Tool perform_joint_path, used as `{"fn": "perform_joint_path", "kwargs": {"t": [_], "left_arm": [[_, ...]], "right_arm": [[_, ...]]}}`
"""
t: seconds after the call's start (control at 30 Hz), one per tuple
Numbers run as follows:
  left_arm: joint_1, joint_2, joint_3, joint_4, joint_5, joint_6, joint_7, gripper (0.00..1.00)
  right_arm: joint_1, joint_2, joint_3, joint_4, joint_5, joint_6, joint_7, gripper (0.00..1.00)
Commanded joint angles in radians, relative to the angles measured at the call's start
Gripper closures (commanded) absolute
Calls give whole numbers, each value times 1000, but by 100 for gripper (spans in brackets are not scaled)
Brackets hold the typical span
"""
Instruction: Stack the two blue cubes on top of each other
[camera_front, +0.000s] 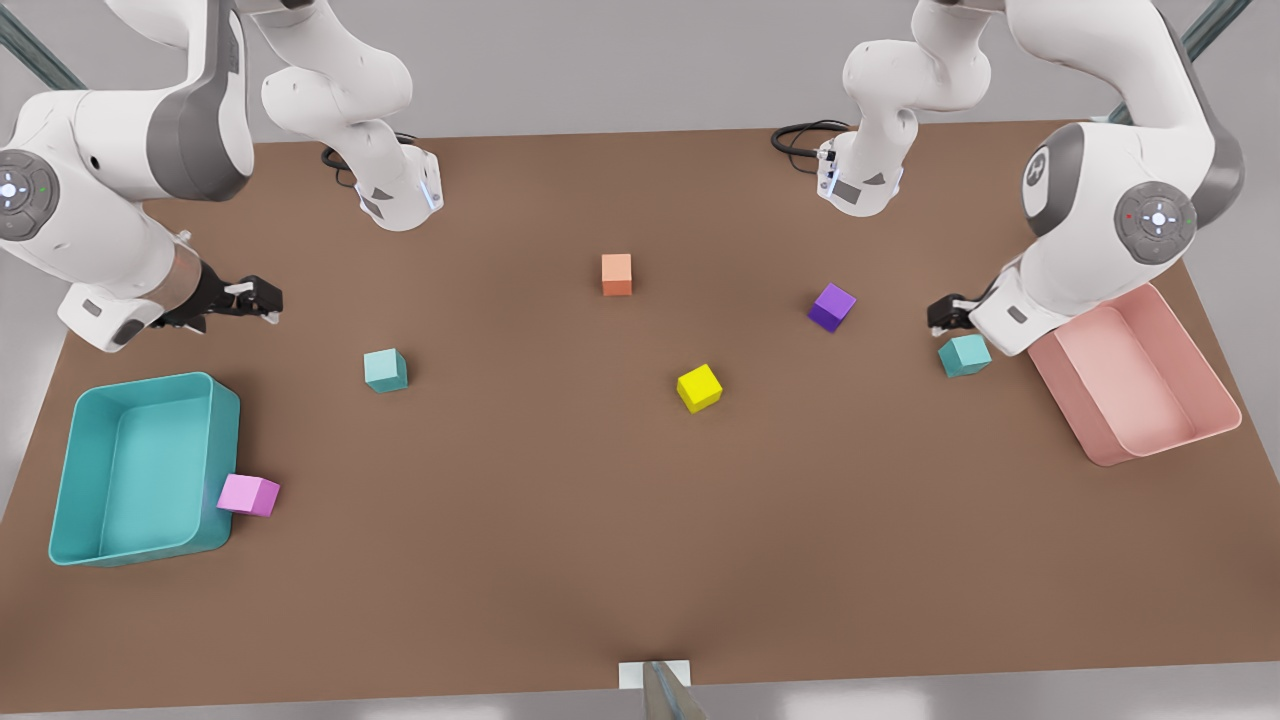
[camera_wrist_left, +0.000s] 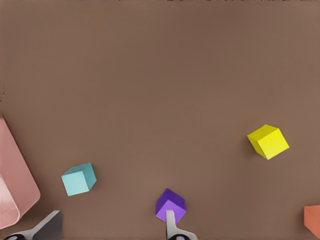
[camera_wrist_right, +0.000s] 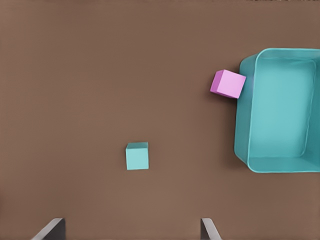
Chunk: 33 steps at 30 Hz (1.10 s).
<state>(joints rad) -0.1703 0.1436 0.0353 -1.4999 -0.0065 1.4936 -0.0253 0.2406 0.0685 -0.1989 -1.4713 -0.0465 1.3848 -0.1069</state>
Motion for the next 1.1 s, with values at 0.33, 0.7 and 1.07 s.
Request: {"fn": "perform_joint_path", "kwargs": {"t": [0.33, 0.7, 1.07], "left_arm": [[-2, 11, 0, 0, 0, 13, 15, 0], [-2, 22, 0, 0, -1, 11, 15, 0], [2, 22, 0, 0, -1, 10, 15, 0]], "right_arm": [[54, 91, 1, -382, 20, 373, 38, 0], [45, 183, -4, -601, 54, 666, 29, 0], [37, 195, -4, -727, 54, 700, 1, 0]]}}
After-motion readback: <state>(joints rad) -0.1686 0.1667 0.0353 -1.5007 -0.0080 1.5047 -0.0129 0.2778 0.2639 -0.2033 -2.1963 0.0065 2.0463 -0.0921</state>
